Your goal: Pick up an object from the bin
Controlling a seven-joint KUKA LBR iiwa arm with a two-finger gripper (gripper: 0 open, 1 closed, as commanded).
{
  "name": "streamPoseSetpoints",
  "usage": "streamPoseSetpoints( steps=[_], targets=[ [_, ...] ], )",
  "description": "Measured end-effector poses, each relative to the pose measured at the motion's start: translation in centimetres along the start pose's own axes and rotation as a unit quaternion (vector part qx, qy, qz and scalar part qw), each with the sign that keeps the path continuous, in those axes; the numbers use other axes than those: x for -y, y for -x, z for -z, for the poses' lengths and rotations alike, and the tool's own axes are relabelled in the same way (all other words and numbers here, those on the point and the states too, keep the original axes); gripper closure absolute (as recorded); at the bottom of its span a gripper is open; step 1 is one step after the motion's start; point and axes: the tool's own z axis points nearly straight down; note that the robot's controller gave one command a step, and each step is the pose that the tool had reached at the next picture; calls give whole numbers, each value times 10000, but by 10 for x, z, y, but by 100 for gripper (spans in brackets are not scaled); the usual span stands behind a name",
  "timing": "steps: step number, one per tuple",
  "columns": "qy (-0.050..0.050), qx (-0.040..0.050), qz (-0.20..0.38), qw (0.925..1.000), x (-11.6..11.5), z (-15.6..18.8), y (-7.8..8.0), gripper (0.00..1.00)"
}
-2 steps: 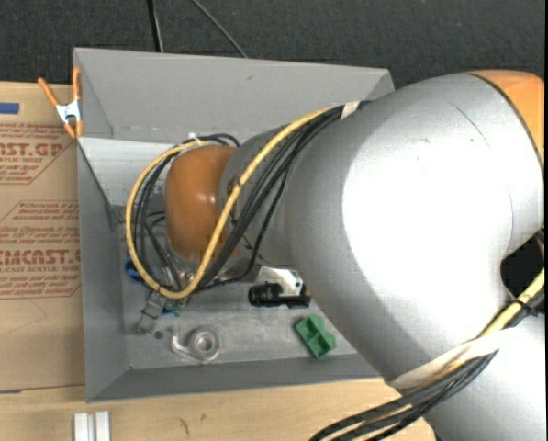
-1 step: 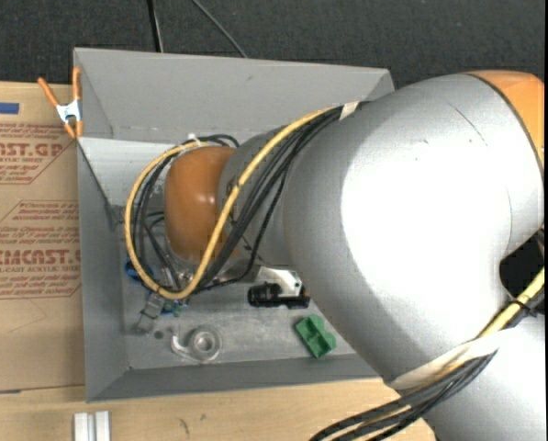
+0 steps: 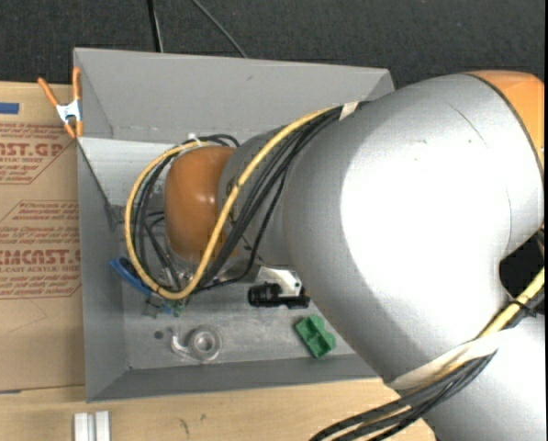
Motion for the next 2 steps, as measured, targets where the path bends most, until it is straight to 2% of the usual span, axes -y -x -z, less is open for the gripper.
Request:
streamPoseSetpoints(
  steps=[1, 2],
  targets=[
    [1, 2, 9, 10000, 0, 4, -1, 100],
    [13, 12, 14, 10000, -1, 37, -1, 100]
  ],
)
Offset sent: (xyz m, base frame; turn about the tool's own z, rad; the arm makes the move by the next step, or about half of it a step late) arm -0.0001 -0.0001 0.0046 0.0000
